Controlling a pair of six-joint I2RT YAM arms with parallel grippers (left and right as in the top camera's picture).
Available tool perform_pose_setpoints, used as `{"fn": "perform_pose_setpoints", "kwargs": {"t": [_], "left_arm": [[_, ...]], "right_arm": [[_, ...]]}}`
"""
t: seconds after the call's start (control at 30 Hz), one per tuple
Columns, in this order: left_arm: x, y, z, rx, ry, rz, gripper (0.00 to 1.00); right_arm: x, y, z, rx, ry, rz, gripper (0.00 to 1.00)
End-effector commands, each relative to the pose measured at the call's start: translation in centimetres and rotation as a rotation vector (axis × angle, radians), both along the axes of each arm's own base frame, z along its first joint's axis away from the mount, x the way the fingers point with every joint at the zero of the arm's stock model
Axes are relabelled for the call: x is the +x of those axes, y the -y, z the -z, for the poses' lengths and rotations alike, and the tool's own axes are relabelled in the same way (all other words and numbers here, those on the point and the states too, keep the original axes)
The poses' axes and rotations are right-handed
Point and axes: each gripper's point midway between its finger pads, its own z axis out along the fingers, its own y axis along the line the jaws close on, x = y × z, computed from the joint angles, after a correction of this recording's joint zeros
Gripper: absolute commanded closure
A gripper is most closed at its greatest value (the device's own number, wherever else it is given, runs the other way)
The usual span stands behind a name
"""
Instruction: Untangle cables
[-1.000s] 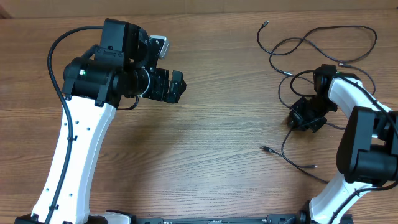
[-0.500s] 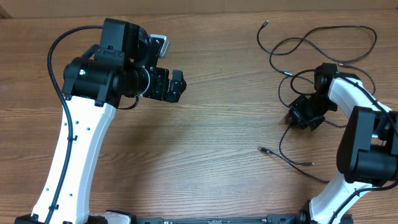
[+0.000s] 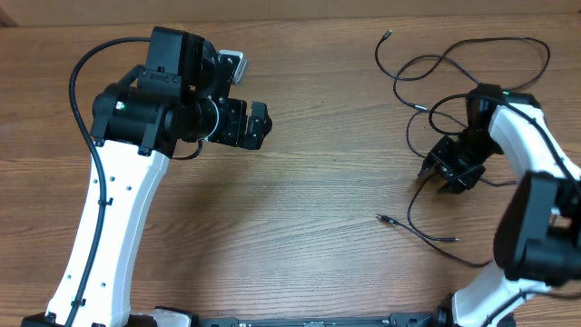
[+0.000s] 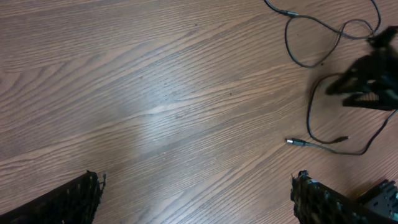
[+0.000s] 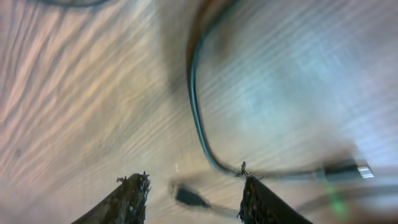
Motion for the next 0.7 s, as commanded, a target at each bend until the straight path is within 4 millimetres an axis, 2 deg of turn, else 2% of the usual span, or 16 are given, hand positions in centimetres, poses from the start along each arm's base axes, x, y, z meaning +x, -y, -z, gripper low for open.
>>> {"fn": "perform_pose_setpoints", "kwargs": {"t": [0.0,0.17,0.27,0.33,0.37,0.4,0.5,0.67], "left_arm": [[-0.2,-0.1,-0.4,-0.005,0.008,-0.014,0.01],[-0.2,-0.1,-0.4,-0.005,0.008,-0.014,0.0],[-0.2,-0.1,-0.4,-0.005,0.009,-0.014,0.0],[-0.2,-0.1,-0.4,-0.005,0.009,-0.014,0.0],[-0.2,-0.1,-0.4,-0.005,0.009,-0.014,0.0],[-0.1,-0.1,-0.4,-0.005,0.01,-0.014,0.01],[-0.1,-0.1,-0.4,-0.005,0.01,-0.014,0.0],[-0.2,-0.1,-0.4,-0.005,0.009,-0.014,0.01]], "right_arm": [[-0.2,0.0,-4.0,-0.013,0.107,-0.05,0.51],[-2.5,-1.1,-7.7,-0.037,0.167,-0.097,0.5],[-3.8,-1.9,-9.0,-0.052,0.201,-0.134,0.5],[-4.5,-2.6,-9.8,-0.054,0.233,-0.158,0.41],[-5.2,-3.0,-10.0,-0.063,0.245,-0.163,0.28],[-5.6,-3.0,-9.9,-0.078,0.239,-0.156,0.25],[-7.2,-2.9,-8.6,-0.122,0.187,-0.144,0.28],[-8.9,-3.4,-4.5,-0.099,0.116,-0.121,0.28]]}}
